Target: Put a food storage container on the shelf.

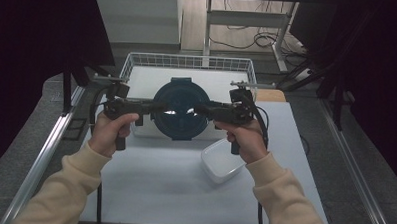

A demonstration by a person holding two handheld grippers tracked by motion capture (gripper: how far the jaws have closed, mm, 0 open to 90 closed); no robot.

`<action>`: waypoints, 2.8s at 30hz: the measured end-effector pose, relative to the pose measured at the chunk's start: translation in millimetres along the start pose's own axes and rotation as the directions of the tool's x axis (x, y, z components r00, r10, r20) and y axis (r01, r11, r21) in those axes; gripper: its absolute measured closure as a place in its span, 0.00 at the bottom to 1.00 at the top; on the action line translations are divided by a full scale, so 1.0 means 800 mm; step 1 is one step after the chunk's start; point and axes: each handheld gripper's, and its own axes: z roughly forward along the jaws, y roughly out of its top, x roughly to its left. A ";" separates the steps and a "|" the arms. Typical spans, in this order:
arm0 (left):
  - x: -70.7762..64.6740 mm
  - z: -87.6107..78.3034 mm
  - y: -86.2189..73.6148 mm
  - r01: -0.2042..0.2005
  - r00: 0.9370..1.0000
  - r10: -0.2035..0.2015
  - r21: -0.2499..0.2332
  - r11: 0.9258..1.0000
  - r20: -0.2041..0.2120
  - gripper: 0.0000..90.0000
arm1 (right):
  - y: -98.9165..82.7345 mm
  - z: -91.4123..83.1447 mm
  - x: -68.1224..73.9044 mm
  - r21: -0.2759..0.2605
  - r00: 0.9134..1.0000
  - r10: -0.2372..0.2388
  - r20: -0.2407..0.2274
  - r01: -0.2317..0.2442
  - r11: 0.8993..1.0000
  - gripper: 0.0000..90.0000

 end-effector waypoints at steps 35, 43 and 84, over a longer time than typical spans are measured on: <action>0.024 0.040 0.103 0.001 1.000 -0.001 0.019 1.000 -0.009 0.45 | 0.093 0.018 -0.055 -0.018 0.999 0.030 -0.017 -0.030 0.999 0.42; 0.040 0.052 0.108 0.027 1.000 -0.027 0.037 0.999 0.000 0.45 | 0.095 0.027 -0.070 -0.017 0.998 0.054 -0.013 -0.055 0.998 0.42; 0.107 0.106 0.122 0.286 0.958 -0.287 0.018 0.958 0.029 0.39 | 0.096 0.078 -0.132 -0.042 0.927 0.376 0.000 -0.376 0.926 0.37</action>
